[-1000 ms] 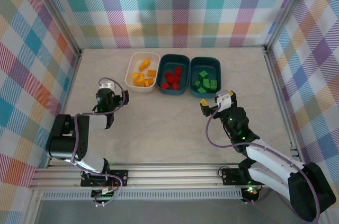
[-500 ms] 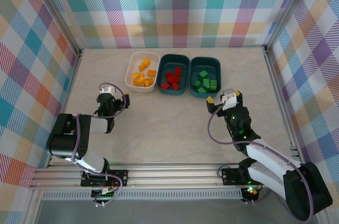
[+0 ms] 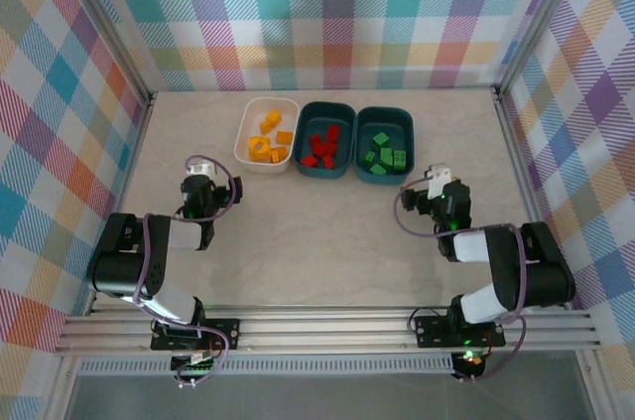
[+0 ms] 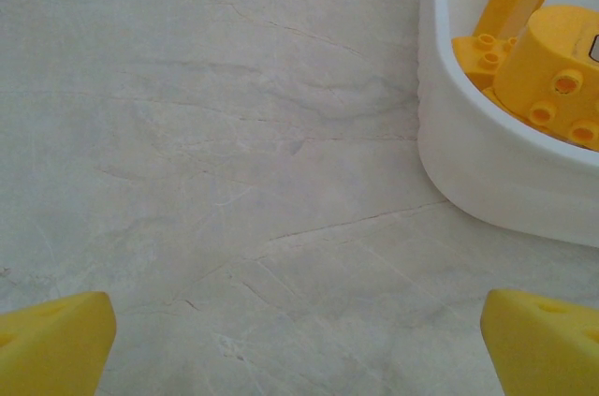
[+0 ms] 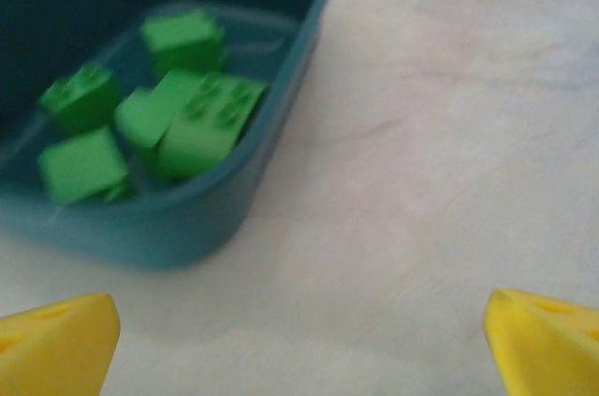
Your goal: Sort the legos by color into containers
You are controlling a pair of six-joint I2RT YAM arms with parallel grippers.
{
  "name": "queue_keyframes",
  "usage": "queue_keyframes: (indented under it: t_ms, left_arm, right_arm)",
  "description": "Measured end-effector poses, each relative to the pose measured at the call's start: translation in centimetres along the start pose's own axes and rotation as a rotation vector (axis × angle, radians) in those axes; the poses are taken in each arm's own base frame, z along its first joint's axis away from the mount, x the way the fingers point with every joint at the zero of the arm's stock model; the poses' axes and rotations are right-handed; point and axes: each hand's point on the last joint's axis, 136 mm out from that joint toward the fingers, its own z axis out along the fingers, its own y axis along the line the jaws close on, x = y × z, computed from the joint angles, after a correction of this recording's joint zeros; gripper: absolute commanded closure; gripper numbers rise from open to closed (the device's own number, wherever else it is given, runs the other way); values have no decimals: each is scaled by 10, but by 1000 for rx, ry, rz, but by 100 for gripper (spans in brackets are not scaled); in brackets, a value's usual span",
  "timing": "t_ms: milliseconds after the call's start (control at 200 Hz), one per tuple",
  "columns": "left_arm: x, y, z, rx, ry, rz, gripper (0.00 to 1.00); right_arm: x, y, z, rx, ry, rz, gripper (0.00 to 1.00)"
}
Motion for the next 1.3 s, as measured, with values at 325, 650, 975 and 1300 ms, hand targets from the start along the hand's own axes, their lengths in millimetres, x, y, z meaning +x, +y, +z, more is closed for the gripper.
queue_keyframes:
  t_ms: [325, 650, 975, 1300]
  left_arm:
    - [0, 1, 0, -5, -1, 0, 0]
    - [0, 1, 0, -7, -1, 0, 0]
    - [0, 1, 0, -7, -1, 0, 0]
    - [0, 1, 0, -6, -1, 0, 0]
  right_arm:
    - [-13, -30, 10, 40, -14, 136, 0]
    - [-12, -19, 12, 17, -2, 125, 0]
    - [-12, -19, 12, 16, -1, 125, 0]
    - [-12, -19, 12, 17, -2, 125, 0]
